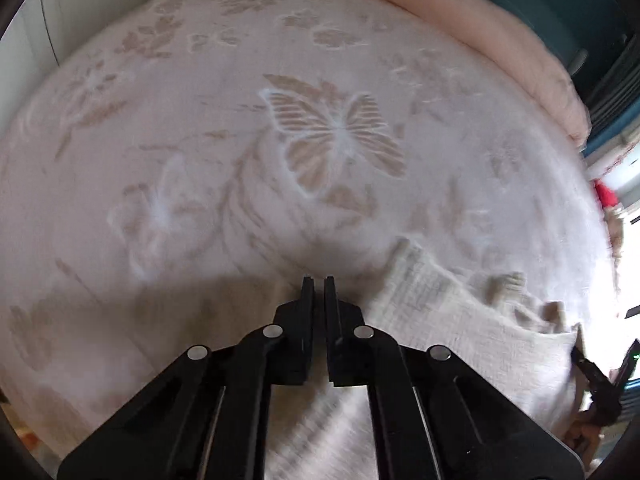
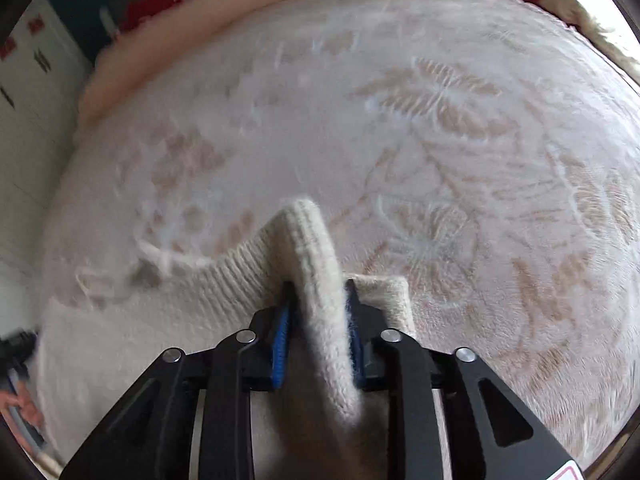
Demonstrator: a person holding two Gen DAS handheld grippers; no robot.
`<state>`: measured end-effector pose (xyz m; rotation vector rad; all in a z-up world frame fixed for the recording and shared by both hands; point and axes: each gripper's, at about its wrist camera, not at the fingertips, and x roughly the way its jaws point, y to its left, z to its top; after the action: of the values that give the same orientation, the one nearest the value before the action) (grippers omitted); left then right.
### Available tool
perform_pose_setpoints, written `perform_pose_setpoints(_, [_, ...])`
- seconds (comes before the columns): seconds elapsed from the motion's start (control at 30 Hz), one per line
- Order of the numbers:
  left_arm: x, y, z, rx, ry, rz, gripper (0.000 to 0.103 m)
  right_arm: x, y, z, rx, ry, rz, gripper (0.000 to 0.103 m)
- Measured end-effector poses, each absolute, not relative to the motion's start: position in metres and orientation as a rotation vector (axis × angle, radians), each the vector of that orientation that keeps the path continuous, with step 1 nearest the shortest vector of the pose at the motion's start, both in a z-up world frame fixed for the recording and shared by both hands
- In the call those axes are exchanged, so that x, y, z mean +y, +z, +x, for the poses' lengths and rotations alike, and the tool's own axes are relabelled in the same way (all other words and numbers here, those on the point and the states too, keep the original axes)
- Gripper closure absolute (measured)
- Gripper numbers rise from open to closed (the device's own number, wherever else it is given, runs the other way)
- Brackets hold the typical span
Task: Fold small clothes
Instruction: 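Grasp the ribbed hem with both grippers and lift it toward the collar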
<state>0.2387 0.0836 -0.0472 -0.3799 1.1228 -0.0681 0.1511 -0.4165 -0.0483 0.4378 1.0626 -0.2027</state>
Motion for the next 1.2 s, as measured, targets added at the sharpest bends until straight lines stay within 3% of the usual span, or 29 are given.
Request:
perform_pose_setpoints(0.07, [0.078, -0.034, 0.227, 1.073, -0.127, -0.388, 0.082, -0.412, -0.033, 0.143, 1.017, -0.203, 0.423, 0.061])
perform_pose_setpoints(0.1, [0.074, -0.032, 0.226, 1.073, -0.138, -0.372, 0.05, -0.408, -0.029, 0.141, 1.005, -0.191, 0.41, 0.052])
perform_pose_setpoints(0.13, [0.07, -0.032, 0.228, 1.076, -0.137, -0.352, 0.023, -0.404, -0.028, 0.142, 1.01, -0.176, 0.39, 0.051])
perform_pose_setpoints(0.2, [0.061, -0.034, 0.235, 1.062, -0.122, -0.305, 0.024, -0.401, -0.034, 0.149, 1.043, -0.181, 0.361, 0.049])
perform_pose_setpoints(0.27, [0.054, -0.045, 0.248, 1.106, -0.125, -0.286, 0.04, -0.399, -0.042, 0.159, 1.08, -0.201, 0.352, 0.048])
perform_pose_setpoints(0.3, [0.052, -0.048, 0.251, 1.128, -0.145, -0.305, 0.056, -0.397, -0.046, 0.162, 1.094, -0.204, 0.355, 0.047])
perform_pose_setpoints(0.37, [0.054, -0.047, 0.257, 1.164, -0.179, -0.373, 0.059, -0.396, -0.052, 0.165, 1.11, -0.203, 0.356, 0.047])
perform_pose_setpoints(0.4, [0.055, -0.041, 0.254, 1.148, -0.185, -0.389, 0.056, -0.396, -0.052, 0.166, 1.111, -0.199, 0.356, 0.047])
perform_pose_setpoints(0.47, [0.056, -0.019, 0.244, 1.063, -0.19, -0.37, 0.038, -0.395, -0.052, 0.166, 1.111, -0.191, 0.367, 0.047])
perform_pose_setpoints(0.5, [0.054, -0.013, 0.241, 1.042, -0.187, -0.348, 0.023, -0.397, -0.054, 0.167, 1.109, -0.186, 0.373, 0.047])
perform_pose_setpoints(0.53, [0.052, -0.011, 0.242, 1.042, -0.185, -0.334, 0.017, -0.398, -0.055, 0.167, 1.108, -0.183, 0.379, 0.047])
perform_pose_setpoints(0.77, [0.032, -0.034, 0.244, 1.112, -0.203, -0.236, 0.017, -0.4, -0.056, 0.166, 1.091, -0.182, 0.423, 0.046])
perform_pose_setpoints(0.8, [0.031, -0.039, 0.245, 1.114, -0.195, -0.224, 0.021, -0.398, -0.056, 0.166, 1.091, -0.181, 0.414, 0.048])
perform_pose_setpoints(0.83, [0.031, -0.043, 0.246, 1.113, -0.193, -0.22, 0.05, -0.397, -0.056, 0.166, 1.087, -0.18, 0.404, 0.062])
perform_pose_setpoints(0.9, [0.034, -0.052, 0.25, 1.138, -0.176, -0.2, 0.088, -0.394, -0.053, 0.166, 1.073, -0.176, 0.37, 0.088])
perform_pose_setpoints(0.93, [0.039, -0.053, 0.252, 1.131, -0.184, -0.238, 0.093, -0.392, -0.046, 0.165, 1.054, -0.171, 0.362, 0.092])
perform_pose_setpoints(1.1, [0.052, -0.03, 0.259, 1.036, -0.146, -0.229, 0.096, -0.394, -0.019, 0.163, 0.937, -0.188, 0.348, 0.091])
perform_pose_setpoints(1.2, [0.047, -0.056, 0.27, 1.142, -0.127, -0.181, 0.092, -0.4, -0.06, 0.177, 1.11, -0.222, 0.376, 0.086])
